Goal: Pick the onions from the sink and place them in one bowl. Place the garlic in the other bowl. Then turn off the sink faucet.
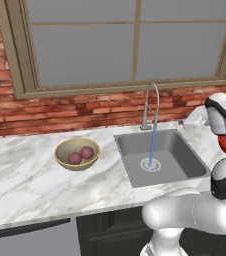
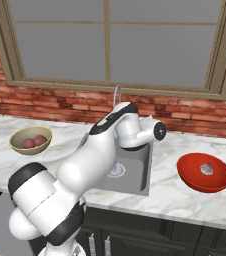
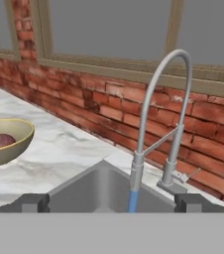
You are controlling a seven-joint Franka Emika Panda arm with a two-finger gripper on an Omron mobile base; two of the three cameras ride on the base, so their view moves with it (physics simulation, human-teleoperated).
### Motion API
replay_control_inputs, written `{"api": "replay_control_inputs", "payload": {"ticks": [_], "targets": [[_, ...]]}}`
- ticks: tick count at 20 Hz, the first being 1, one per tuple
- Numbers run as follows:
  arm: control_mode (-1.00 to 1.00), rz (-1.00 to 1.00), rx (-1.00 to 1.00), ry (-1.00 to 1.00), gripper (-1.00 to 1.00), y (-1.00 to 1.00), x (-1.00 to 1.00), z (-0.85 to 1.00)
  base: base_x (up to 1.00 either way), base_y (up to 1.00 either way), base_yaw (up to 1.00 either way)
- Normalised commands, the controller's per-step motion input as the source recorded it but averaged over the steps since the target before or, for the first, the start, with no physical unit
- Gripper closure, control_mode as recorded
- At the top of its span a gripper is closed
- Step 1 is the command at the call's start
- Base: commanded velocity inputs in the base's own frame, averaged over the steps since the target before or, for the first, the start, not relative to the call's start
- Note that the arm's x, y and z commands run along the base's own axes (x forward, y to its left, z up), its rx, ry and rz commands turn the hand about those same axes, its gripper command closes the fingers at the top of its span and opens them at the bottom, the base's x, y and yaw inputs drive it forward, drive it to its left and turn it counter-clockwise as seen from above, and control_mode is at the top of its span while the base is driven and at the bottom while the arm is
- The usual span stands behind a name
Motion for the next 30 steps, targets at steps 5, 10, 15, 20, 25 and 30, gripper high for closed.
{"api": "replay_control_inputs", "payload": {"ticks": [5, 10, 15, 20, 25, 30], "targets": [[-1.00, 0.00, 0.00, -0.01, -1.00, 0.00, 0.11, -0.15, 0.00, 0.00, 0.00], [-1.00, 0.00, 0.00, 0.00, -1.00, 0.00, 0.05, -0.19, 0.00, 0.00, 0.00], [-1.00, 0.00, 0.00, 0.00, -1.00, -0.01, 0.08, -0.08, 0.00, 0.00, 0.00], [-1.00, 0.00, 0.02, 0.00, -1.00, 0.00, 0.13, 0.00, 0.00, 0.00, 0.00], [-1.00, 0.00, 0.04, 0.00, -1.00, -0.10, 0.13, -0.04, 0.00, 0.00, 0.00], [-1.00, 0.00, 0.05, 0.00, -1.00, -0.10, 0.17, -0.11, 0.00, 0.00, 0.00]]}}
